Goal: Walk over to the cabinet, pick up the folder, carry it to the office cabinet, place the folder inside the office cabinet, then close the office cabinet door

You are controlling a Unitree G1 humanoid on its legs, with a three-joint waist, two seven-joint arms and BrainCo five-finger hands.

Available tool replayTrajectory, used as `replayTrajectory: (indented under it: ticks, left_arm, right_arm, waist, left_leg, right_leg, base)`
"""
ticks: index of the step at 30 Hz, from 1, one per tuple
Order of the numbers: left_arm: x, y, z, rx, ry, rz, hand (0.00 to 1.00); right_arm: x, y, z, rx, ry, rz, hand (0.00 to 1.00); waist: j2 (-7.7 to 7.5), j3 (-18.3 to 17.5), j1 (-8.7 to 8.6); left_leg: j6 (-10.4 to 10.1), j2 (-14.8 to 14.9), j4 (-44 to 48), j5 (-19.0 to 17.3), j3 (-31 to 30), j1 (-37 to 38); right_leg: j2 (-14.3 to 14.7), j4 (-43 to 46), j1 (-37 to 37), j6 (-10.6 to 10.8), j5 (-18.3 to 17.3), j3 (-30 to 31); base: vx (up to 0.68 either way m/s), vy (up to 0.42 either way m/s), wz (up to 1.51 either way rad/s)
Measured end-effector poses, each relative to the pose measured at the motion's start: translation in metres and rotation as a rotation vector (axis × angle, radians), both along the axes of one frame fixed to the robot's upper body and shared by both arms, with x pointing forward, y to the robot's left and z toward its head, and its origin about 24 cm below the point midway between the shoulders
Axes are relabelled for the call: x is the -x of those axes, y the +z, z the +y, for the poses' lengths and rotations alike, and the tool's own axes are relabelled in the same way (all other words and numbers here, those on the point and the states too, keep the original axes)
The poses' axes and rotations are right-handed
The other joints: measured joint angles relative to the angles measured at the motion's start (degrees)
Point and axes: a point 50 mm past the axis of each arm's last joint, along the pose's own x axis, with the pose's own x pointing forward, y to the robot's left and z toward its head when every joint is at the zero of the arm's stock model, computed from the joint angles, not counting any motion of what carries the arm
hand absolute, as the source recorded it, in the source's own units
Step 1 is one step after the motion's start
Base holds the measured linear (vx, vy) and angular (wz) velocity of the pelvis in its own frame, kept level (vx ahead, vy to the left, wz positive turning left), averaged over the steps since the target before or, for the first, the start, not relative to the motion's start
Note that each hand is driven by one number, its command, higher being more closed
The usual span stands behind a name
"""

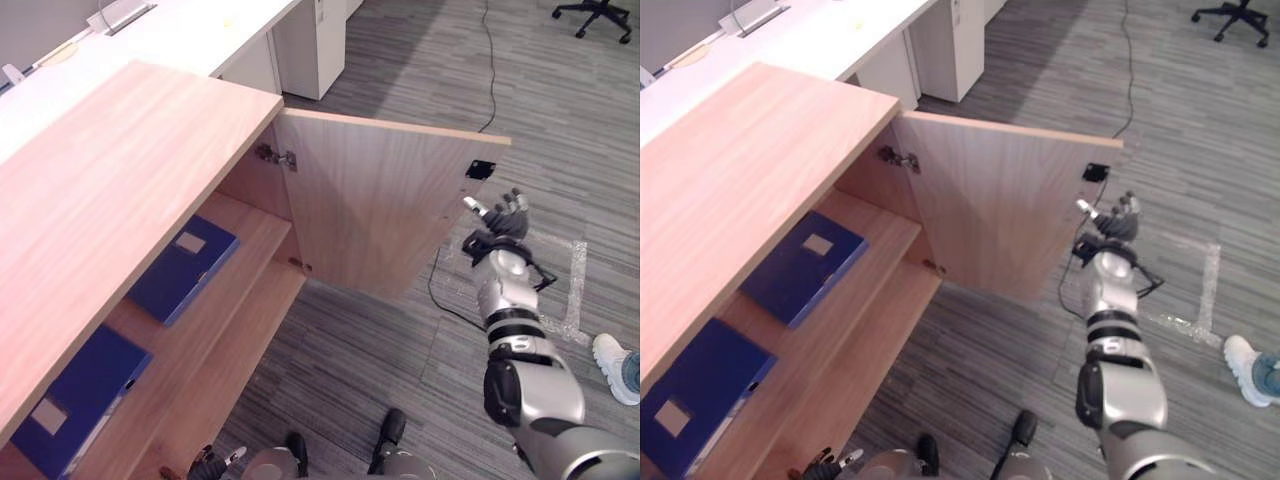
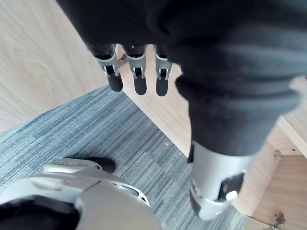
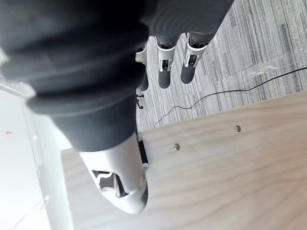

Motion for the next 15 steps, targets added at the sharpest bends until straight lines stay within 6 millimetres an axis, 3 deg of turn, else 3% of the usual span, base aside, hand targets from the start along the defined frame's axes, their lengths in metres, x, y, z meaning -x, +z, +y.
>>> replayTrajectory:
  ticks: [10, 15]
  left_arm:
    - [-0.001, -0.001, -0.008, 0.018, -0.019, -0.002, 0.00]
    - [-0.005, -0.001, -0.011, 0.016, -0.045, -0.017, 0.00]
  right_arm:
    - [-0.015, 0.055, -0.030, 0.016, -0.053, -0.017, 0.00]
    - [-0.021, 0.101, -0.035, 0.097, -0.018, -0.067, 0.00]
  waist:
    - [2.21, 2.82, -0.30]
    - [3.11, 3.80, -0.51]
  left_leg:
    - [0.04, 0.03, 1.94, -0.44, -0.94, -2.17]
    - [0.27, -0.34, 3.19, -0.89, -2.61, -3.15]
  right_leg:
    - [-0.04, 0.01, -1.30, -0.80, 0.61, -0.05]
    - [-0.25, 0.01, -1.07, -0.93, 0.70, -1.00]
  base:
    - [-0.02, 0.031, 0.01]
    - [0.01, 0.052, 0.09]
